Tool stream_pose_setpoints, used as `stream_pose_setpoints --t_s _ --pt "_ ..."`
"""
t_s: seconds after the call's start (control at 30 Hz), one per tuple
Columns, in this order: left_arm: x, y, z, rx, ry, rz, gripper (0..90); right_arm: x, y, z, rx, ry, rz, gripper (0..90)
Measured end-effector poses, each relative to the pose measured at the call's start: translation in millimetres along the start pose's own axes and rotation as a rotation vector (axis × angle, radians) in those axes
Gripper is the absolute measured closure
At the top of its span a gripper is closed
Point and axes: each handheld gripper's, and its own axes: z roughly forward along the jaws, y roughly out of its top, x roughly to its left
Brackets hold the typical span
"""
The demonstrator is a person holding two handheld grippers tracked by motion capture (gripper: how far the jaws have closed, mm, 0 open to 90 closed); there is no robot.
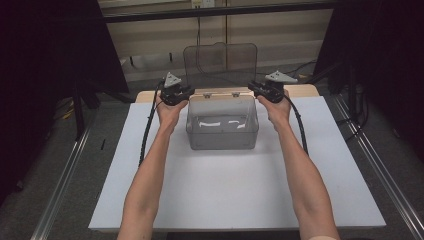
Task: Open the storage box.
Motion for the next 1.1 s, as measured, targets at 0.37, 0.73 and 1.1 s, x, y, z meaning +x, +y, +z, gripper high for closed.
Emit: stream_pose_setpoints --t_s 0.37,0.73,1.1 --pt "1.1 -0.5 4.9 -0.003 -0.011 -0.035 68.1 -3.0 -0.7 4.0 -0.001 0.016 0.009 71.9" --pt "0.0 1.5 6.8 0.014 -0.006 -0.022 64.0 -0.1 -1.2 7.9 0.002 0.010 0.012 63.5" --pt "-0.8 0.3 9.3 0.013 -0.012 -0.039 59.1 0.1 -0.4 11.3 0.017 0.004 0.006 61.3"
